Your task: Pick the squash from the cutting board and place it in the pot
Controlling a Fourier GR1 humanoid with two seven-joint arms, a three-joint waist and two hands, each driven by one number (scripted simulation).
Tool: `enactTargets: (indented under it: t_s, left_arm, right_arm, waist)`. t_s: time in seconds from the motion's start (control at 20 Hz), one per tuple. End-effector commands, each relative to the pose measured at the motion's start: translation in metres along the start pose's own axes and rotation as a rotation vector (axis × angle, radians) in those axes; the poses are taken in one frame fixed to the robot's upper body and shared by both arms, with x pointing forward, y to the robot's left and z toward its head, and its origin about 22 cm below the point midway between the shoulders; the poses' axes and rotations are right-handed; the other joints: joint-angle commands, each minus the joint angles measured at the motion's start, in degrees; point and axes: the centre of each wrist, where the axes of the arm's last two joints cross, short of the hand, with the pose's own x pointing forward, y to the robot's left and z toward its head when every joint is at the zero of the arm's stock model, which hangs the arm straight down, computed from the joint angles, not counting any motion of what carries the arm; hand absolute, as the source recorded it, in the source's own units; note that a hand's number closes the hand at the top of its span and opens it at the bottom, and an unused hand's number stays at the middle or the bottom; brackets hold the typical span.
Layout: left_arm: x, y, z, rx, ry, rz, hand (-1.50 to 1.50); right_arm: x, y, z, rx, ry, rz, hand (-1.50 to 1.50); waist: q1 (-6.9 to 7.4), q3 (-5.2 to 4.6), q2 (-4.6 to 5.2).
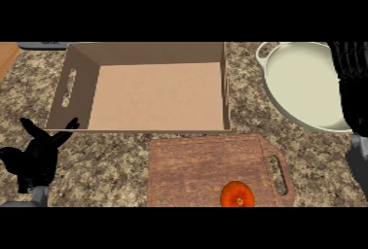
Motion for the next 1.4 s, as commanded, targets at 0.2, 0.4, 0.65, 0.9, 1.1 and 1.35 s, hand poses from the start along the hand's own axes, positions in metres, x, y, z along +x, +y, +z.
enactTargets:
  t_s: [0.2, 0.4, 0.65, 0.9, 1.1, 1.35]
  left_arm:
    - [0.070, -0.020, -0.031, -0.071, -0.197, 0.039, 0.00]
    - [0.088, -0.040, -0.035, -0.128, -0.159, 0.082, 0.00]
    - [0.085, -0.038, -0.027, -0.120, -0.137, 0.084, 0.00]
    - [0.094, -0.034, -0.035, -0.081, -0.133, 0.088, 0.00]
    - [0.089, -0.028, -0.031, -0.089, -0.125, 0.077, 0.00]
    - [0.097, -0.016, -0.035, -0.087, -0.137, 0.073, 0.00]
  right_arm:
    - [-0.037, 0.056, 0.004, 0.492, 0.031, -0.227, 1.50]
    - [-0.080, 0.046, 0.021, 0.609, -0.021, 0.064, -1.50]
    - [-0.115, 0.036, 0.041, 0.627, -0.180, -0.178, -1.50]
    - [-0.091, 0.001, 0.015, 0.767, -0.235, -0.128, -1.50]
    - [-0.055, 0.012, 0.001, 1.025, -0.151, 0.038, -1.50]
    - [-0.014, 0.025, -0.008, 1.281, -0.121, 0.292, -1.50]
  waist:
    - [2.61, 0.16, -0.22]
    - [2.03, 0.13, -0.21]
    - [1.14, 0.05, -0.79]
    - [0.06, -0.06, -1.13]
    - [-0.09, -0.13, -1.39]
    - [-0.29, -0.23, -1.61]
